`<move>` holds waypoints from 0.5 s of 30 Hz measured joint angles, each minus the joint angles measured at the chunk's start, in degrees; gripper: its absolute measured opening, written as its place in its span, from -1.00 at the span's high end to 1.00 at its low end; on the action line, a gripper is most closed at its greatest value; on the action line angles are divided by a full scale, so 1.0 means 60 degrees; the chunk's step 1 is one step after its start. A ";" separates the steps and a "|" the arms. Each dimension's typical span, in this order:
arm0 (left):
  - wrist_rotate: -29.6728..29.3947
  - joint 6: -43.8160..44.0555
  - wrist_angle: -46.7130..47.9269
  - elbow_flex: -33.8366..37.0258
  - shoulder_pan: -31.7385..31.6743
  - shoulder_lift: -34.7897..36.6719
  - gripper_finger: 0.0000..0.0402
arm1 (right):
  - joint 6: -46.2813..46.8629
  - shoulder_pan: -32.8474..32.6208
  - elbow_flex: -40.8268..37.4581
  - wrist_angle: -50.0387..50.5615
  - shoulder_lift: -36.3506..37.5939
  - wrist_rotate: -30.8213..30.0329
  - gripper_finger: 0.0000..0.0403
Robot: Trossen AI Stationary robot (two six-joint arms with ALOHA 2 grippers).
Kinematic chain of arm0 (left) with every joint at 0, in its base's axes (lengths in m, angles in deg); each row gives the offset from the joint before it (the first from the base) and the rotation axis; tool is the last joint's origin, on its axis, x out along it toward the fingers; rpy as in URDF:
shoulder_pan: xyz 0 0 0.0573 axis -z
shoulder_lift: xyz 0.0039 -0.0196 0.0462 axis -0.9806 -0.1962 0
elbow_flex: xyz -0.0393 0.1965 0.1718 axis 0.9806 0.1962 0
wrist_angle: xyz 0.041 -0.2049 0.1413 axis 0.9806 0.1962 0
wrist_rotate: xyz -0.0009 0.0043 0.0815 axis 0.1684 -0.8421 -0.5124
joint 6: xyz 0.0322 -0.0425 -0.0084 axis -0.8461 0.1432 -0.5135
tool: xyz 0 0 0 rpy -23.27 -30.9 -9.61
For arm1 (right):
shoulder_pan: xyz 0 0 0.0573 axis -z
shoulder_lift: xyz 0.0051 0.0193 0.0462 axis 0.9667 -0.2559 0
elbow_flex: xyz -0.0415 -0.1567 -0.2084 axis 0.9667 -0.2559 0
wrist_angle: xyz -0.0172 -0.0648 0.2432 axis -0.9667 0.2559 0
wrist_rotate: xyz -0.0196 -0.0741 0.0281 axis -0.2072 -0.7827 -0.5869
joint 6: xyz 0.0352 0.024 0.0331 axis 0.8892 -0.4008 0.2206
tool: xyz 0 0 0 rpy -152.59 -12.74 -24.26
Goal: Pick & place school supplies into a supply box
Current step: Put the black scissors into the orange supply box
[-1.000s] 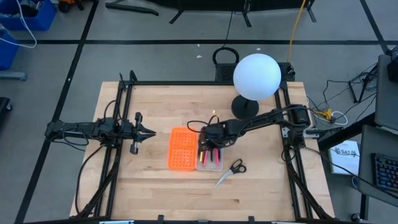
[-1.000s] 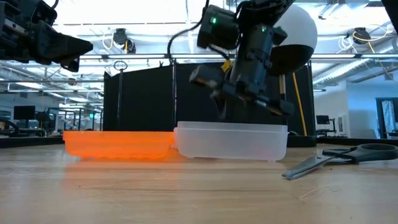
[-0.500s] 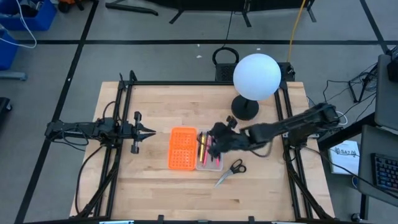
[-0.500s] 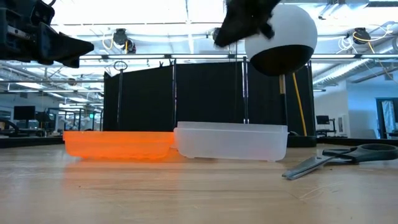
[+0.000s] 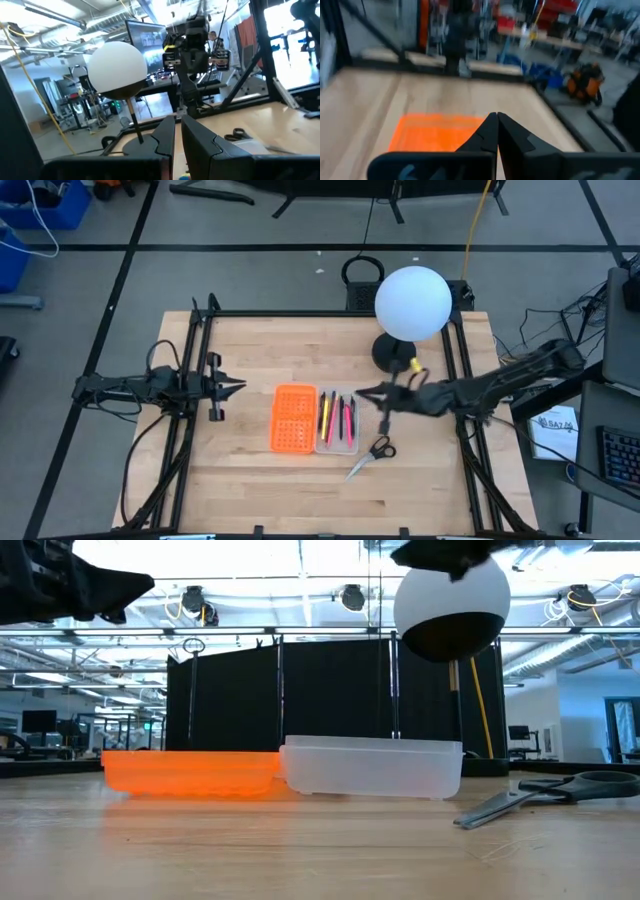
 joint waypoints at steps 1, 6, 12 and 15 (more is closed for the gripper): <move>-0.0025 -0.0086 0.0001 0.0000 0.0000 0.0000 0.79 | -0.0087 0.0098 -0.0479 -0.0517 0.0424 0.0103 1.00; -0.0088 -0.0113 -0.0093 0.0000 0.0000 0.0000 0.79 | 0.0114 0.0827 -0.2567 -0.2118 0.2592 0.0737 1.00; -0.1166 0.0666 0.0656 0.0000 0.0000 -0.0004 0.79 | 0.0571 0.1404 -0.4315 -0.2505 0.4284 0.1401 1.00; -0.2084 0.0907 0.0559 0.0000 0.0000 -0.0004 0.79 | 0.0695 0.1539 -0.4896 -0.2513 0.4612 0.1421 1.00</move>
